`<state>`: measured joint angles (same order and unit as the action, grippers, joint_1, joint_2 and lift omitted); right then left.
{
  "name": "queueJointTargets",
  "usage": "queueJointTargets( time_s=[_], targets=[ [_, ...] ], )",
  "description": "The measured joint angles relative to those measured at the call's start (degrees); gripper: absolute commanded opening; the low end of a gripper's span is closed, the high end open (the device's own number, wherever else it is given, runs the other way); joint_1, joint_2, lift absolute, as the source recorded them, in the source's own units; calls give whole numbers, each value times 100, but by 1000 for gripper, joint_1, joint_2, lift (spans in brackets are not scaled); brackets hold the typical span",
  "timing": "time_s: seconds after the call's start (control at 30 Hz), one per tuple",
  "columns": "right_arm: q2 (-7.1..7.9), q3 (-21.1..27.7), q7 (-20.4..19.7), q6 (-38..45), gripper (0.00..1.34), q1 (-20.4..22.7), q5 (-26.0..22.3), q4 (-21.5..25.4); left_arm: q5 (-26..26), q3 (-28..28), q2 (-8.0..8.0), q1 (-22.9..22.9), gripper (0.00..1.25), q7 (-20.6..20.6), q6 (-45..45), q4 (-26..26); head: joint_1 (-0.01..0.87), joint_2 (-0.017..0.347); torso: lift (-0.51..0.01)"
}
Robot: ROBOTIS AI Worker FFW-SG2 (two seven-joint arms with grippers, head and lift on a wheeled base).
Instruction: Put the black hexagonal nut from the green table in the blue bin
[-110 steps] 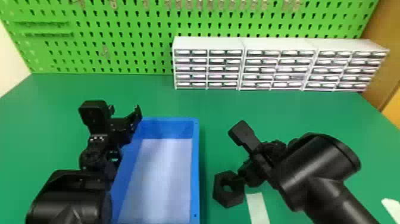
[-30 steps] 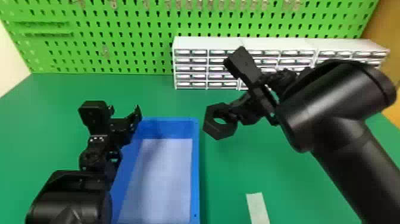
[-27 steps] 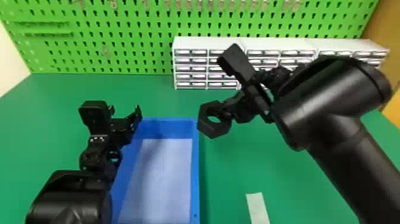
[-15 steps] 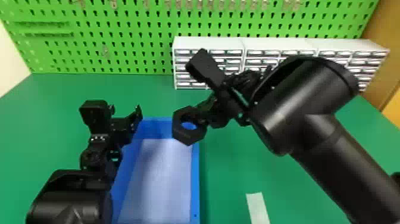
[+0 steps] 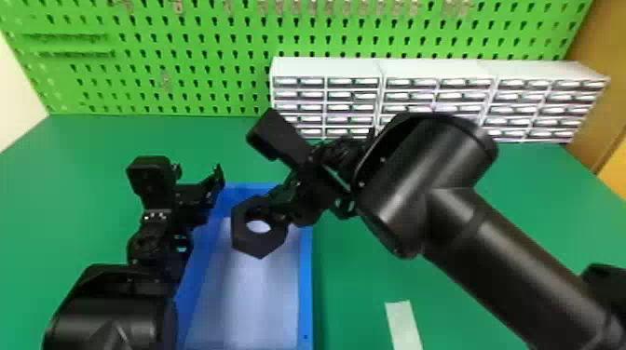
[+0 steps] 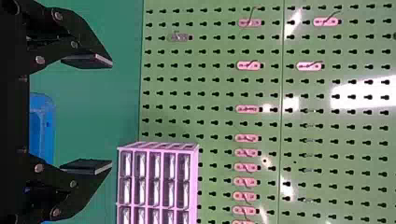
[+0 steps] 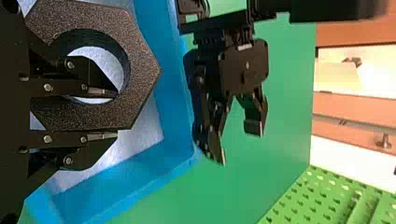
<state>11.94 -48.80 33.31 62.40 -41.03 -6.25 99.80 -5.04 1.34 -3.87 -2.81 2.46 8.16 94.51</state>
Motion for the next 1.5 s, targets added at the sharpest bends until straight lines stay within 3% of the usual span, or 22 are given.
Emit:
queueJointTargets(
  time_s=[0.53, 1.13, 1.2, 1.3, 1.43, 1.5],
  targets=[
    [-100, -508, -372, -495, 328, -20, -394, -671, -14, 11, 0, -11, 762, 0, -1, -11, 686, 51, -96],
    [-78, -639, -444, -560, 331, -26, -465, -866, -14, 13, 0, -33, 762, 0, -2, -11, 686, 51, -96],
    [-73, -639, -445, -559, 379, -27, -465, -866, -14, 15, 0, -34, 762, 0, -3, -11, 686, 51, -96],
    [-66, -638, -448, -557, 588, -28, -468, -866, -14, 12, 0, -35, 762, 0, -3, -11, 686, 51, -96],
    [-61, -623, -457, -555, 666, -27, -473, -866, -14, 8, 0, -35, 762, 0, -4, -11, 686, 51, -96],
    [-60, -617, -461, -554, 778, -25, -473, -866, -14, 7, 0, -35, 762, 0, -4, -11, 686, 51, -96]
  ],
)
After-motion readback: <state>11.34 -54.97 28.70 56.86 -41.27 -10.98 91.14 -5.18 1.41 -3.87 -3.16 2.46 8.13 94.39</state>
